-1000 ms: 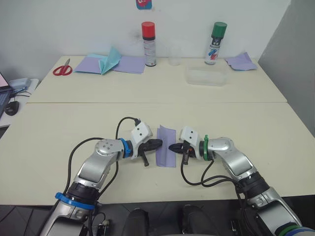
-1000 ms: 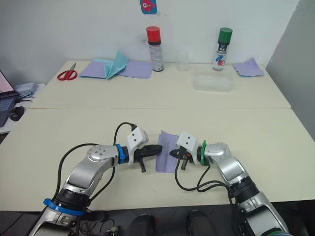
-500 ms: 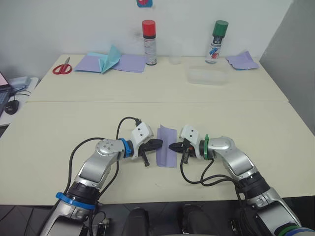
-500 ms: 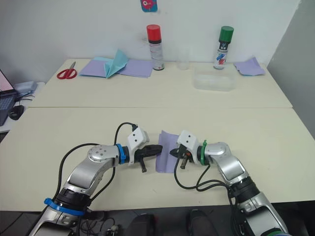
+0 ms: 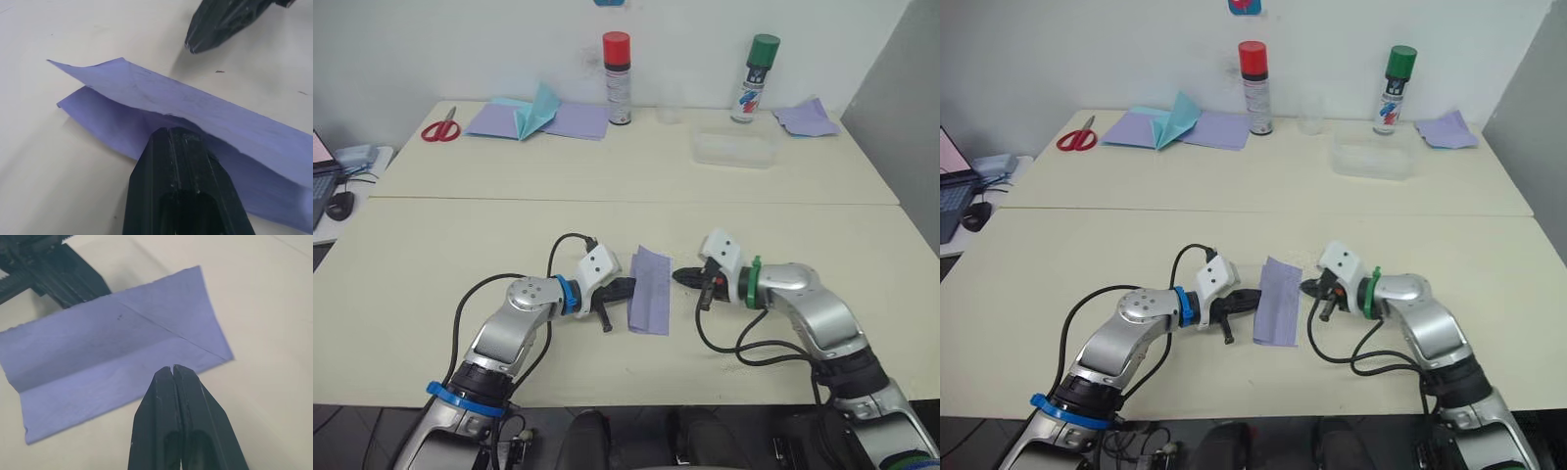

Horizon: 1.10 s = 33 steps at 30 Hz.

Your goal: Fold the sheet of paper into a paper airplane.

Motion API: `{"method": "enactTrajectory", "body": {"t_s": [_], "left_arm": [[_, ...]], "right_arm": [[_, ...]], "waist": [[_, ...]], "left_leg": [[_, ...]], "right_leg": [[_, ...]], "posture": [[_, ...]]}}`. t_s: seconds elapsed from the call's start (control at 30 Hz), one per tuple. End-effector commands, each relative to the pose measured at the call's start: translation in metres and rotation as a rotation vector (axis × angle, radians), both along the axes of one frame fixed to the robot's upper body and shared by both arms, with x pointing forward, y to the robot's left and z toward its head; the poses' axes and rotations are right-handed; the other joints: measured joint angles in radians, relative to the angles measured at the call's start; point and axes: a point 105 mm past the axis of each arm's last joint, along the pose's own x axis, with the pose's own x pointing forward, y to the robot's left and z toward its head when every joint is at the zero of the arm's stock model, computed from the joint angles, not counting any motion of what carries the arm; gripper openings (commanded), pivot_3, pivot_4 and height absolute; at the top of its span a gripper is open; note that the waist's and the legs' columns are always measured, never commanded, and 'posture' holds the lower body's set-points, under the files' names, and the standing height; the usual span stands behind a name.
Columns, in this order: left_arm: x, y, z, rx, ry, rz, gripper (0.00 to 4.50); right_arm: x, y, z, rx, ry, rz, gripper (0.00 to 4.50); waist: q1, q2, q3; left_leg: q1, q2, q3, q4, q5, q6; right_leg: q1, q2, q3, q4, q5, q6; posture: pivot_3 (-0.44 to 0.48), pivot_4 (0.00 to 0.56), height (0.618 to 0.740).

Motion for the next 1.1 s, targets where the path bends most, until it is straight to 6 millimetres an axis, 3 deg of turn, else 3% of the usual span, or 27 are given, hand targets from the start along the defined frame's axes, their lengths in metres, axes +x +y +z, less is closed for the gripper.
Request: {"method": "enactTrajectory", "body": {"t_s": [0.03,0.3,0.53,0.87,1.1], "left_arm": [[-0.001,-0.012,0.022,-0.039,-0.058,-0.059,0.08],[-0.004,-0.024,0.026,-0.044,-0.057,-0.115,0.08],[-0.003,-0.035,0.024,-0.049,-0.058,-0.139,0.08],[-0.005,-0.042,0.019,-0.043,-0.053,-0.164,0.00],[-0.004,-0.045,0.018,-0.039,-0.061,-0.171,0.00]], "right_arm": [[-0.003,-0.007,0.014,0.035,-0.029,-0.021,0.00],[-0.004,-0.026,0.024,0.049,-0.020,-0.086,0.00],[-0.009,-0.031,0.034,0.115,0.030,-0.120,0.00],[-0.009,-0.033,0.044,0.344,0.252,-0.261,3.41],[-0.012,-0.016,0.040,0.486,0.452,-0.324,3.41]], "waist": [[0.000,0.000,0.000],[0.000,0.000,0.000],[0.000,0.000,0.000],[-0.001,0.000,0.000],[-0.001,0.000,0.000]], "left_leg": [[0.000,0.000,0.000,0.000,0.000,0.000],[0.000,0.000,0.000,0.001,0.000,0.000],[0.000,-0.001,-0.001,0.001,0.000,0.000],[0.000,0.000,-0.001,0.002,0.000,0.000],[0.000,0.001,-0.002,0.002,0.000,0.000]], "right_leg": [[0.000,0.000,0.000,0.000,0.000,0.000],[0.000,0.001,0.000,0.001,0.000,0.000],[0.000,0.001,0.000,0.001,0.000,0.000],[0.001,0.001,0.000,0.002,0.000,0.000],[0.001,0.003,0.000,0.003,0.000,0.000]], "posture": [[0.000,0.150,0.740],[0.000,0.150,0.740],[0.000,0.150,0.740],[0.000,0.150,0.740],[0.000,0.150,0.740]]}}
